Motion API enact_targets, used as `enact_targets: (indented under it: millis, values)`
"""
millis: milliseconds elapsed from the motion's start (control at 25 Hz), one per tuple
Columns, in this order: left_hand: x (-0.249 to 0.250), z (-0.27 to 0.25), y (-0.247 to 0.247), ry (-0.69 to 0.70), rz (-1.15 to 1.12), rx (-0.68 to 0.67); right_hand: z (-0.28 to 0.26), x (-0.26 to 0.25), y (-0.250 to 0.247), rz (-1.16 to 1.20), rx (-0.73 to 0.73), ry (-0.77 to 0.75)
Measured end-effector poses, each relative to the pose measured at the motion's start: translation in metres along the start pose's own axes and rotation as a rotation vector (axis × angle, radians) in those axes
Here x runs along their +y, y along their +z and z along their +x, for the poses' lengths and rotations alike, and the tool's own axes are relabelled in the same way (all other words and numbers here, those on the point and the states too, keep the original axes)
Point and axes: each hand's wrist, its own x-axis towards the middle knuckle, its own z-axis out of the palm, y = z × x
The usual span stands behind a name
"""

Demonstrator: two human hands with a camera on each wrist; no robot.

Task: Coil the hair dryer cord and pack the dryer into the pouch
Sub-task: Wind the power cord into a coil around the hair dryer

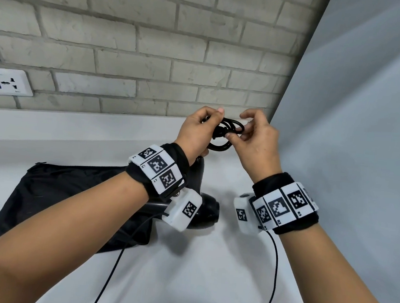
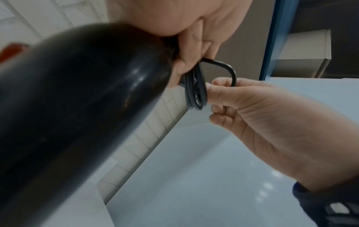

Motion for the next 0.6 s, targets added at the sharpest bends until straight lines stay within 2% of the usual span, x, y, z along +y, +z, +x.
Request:
enact_targets:
  millis: [120, 240, 320, 480, 600]
  values:
    - [0.004, -0.001, -0.004, -0.053, -0.025, -0.067, 0.001, 0.006, -0.001, 0.216, -0.054, 0.059]
    - [0.011, -0.006, -0.008, -0.092, -0.067, -0.189, -0.001, 0.007, 0.005, 0.447, -0.301, 0.056]
    - [0.013, -0.007, -0.009, -0.115, -0.093, -0.243, -0.001, 0.005, 0.007, 0.545, -0.407, 0.071]
    - [0.014, -0.001, -0.013, -0.162, -0.126, -0.233, 0.0, 0.008, -0.001, 0.509, -0.475, 0.084]
    - [0.018, -0.001, -0.015, -0.145, -0.091, -0.214, 0.0, 0.02, -0.01, 0.531, -0.552, 0.096]
